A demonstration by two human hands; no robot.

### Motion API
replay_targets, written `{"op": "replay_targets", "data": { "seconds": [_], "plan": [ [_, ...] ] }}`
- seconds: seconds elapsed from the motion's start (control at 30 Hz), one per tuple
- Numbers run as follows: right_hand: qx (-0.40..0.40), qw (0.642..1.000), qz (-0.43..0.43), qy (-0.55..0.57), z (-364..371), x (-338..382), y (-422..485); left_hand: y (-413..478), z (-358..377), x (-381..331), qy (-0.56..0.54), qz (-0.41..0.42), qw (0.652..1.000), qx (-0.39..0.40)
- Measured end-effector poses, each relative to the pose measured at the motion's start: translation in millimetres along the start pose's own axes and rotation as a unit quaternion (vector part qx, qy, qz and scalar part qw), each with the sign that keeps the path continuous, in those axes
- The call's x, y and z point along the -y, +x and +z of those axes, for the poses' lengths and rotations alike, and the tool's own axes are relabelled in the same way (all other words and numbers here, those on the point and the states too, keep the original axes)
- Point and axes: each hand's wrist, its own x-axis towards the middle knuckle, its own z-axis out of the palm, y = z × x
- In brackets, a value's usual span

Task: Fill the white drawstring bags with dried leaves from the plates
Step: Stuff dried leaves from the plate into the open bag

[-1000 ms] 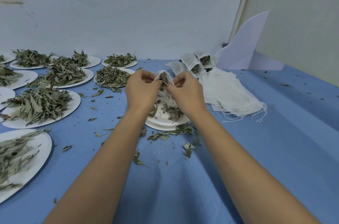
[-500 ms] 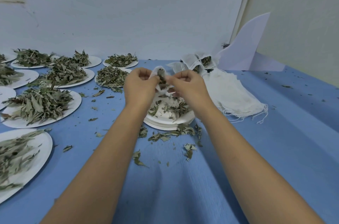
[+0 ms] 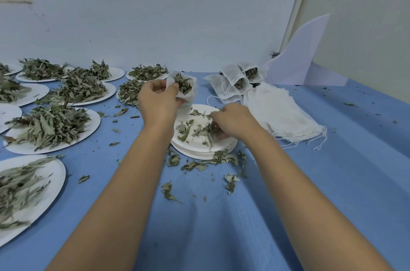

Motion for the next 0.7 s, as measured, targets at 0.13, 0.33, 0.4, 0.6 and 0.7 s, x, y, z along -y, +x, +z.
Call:
{"op": "replay_targets", "data": {
  "seconds": [0.13,0.33,0.4,0.6,0.7],
  "plan": [
    [-0.046,0.993,-0.047,0.096,8.5,-2.1,2.7,-0.6,-0.3,-0.7,-0.003,0.000,1.000,0.000],
    [-0.136,0.983,-0.126,0.009,14.0,-14.4,7.3,1.8,-1.5,-0.6,-0.014,0.001,1.000,-0.010],
    [-0.029,0.990,-0.133,-0.039,25.0,-13.7,7.1,1.8,-1.3,0.2,-0.010,0.003,1.000,-0.015],
    [0.071,0.981,-0.153,-0.097,44.1,-6.3,1.1,0.7,-1.8,-2.0,-0.008,0.006,1.000,-0.021],
    [0.057,0.977,-0.163,-0.127,44.8,-1.3,-0.3,0.4,-2.8,-2.7,-0.013,0.001,1.000,-0.020]
  ]
}}
